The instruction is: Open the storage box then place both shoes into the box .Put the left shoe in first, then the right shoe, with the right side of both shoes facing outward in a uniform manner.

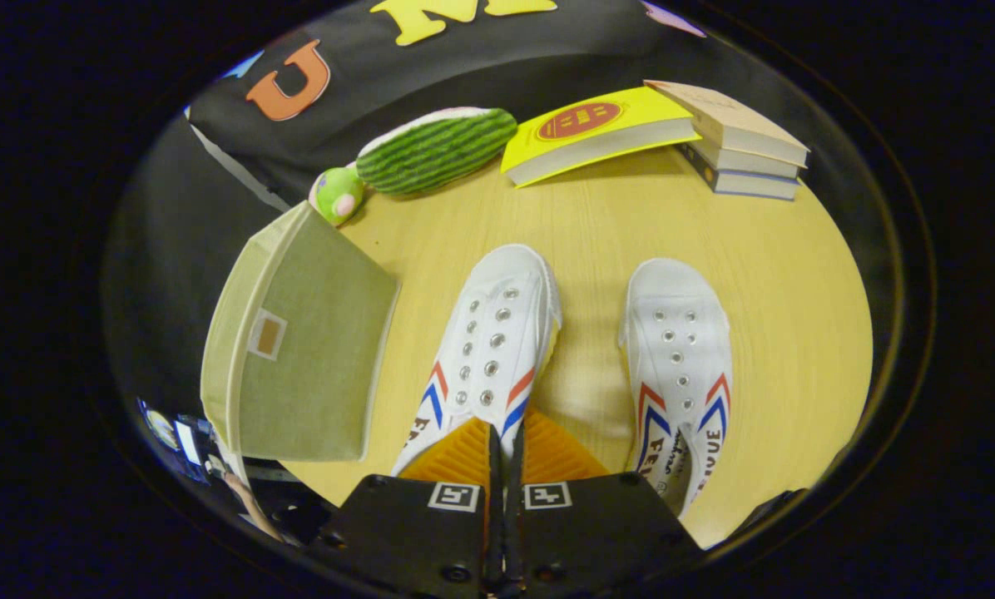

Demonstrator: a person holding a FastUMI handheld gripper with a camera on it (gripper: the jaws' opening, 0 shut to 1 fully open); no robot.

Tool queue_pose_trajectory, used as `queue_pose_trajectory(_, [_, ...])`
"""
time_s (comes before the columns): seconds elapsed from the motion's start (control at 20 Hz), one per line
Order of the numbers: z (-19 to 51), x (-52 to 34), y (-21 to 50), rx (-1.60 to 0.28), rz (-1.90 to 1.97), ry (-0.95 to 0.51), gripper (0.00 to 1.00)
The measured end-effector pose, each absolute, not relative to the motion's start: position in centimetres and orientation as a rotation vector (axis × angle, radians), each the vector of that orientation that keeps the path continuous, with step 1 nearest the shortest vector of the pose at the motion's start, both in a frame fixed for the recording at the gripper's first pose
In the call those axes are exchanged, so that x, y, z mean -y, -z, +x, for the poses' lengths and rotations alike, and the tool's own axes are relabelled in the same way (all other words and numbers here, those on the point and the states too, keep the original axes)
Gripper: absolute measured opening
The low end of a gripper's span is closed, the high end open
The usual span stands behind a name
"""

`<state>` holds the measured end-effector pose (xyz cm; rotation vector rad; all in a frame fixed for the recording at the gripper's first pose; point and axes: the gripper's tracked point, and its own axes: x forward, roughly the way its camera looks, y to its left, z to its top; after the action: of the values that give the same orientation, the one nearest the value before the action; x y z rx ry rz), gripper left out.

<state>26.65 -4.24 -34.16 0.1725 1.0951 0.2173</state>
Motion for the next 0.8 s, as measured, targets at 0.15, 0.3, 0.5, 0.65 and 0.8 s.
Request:
queue_pose_trajectory(0.15, [27.5, 2.2, 30.6, -1.025, 0.188, -0.257, 0.06])
queue_pose_trajectory(0.3, [28.5, -0.6, 26.4, -0.920, 0.220, -0.278, 0.06])
queue_pose_trajectory(0.5, [29.1, -4.6, 22.5, -0.855, 0.348, -0.276, 0.06])
queue_pose_trajectory(0.65, [29.1, -8.2, 20.5, -0.825, 0.383, -0.301, 0.06])
queue_pose_trajectory(0.8, [28.3, -11.8, 20.2, -0.824, 0.381, -0.313, 0.06])
